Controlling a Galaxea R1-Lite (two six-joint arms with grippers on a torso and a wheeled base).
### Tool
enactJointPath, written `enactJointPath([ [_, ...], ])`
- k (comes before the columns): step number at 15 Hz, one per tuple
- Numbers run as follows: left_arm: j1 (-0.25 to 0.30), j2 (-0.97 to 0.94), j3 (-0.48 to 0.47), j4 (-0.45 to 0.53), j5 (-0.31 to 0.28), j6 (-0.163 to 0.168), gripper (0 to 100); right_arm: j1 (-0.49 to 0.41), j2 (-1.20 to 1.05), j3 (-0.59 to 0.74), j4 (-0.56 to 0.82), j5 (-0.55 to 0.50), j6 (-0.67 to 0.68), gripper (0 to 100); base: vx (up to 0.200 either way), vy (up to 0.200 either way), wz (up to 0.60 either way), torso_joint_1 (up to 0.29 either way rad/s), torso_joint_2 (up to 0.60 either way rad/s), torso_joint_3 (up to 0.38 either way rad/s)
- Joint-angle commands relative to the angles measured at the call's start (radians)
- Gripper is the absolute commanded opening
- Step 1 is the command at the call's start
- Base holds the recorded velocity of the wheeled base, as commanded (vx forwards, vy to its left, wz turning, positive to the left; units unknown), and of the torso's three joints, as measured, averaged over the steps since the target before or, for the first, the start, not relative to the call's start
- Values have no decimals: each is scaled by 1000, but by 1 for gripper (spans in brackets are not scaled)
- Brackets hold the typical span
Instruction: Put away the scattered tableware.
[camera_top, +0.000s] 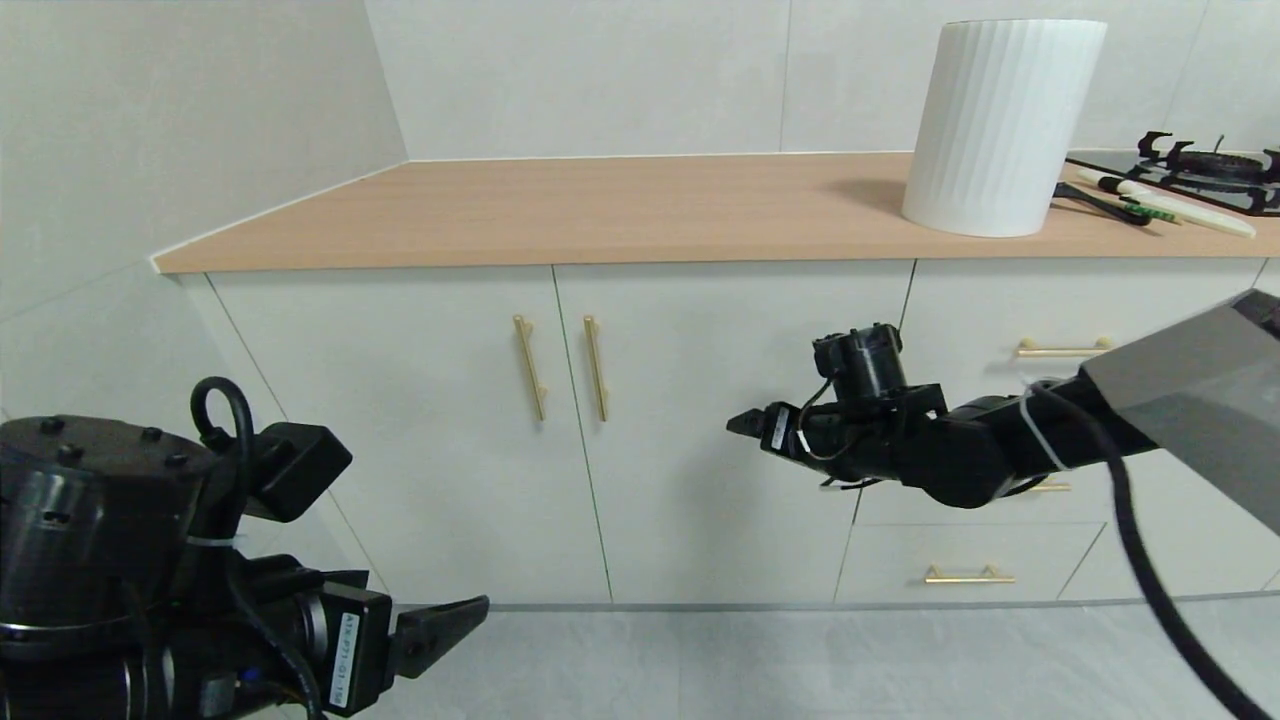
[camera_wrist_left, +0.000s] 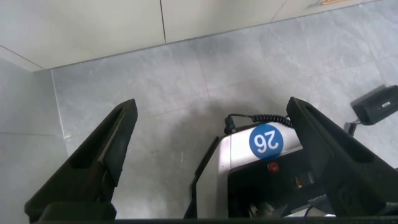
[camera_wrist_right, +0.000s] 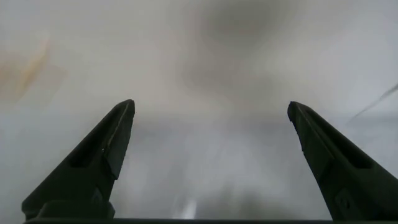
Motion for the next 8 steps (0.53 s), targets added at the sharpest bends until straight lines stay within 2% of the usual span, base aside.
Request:
enactJointPath([
  [1, -1, -2, 0, 0, 0, 0, 100, -4, -123, 77, 11, 27, -28, 100, 0, 0, 0, 0, 0, 0],
  [4, -1, -7, 0, -2, 8, 0, 100, -9, -151, 89, 11, 1, -64, 100, 0, 0, 0, 0, 0, 0],
  [8, 21, -30, 3, -16, 43, 4, 100, -7, -255, 175, -2, -127, -168, 100, 0, 0, 0, 0, 0, 0],
])
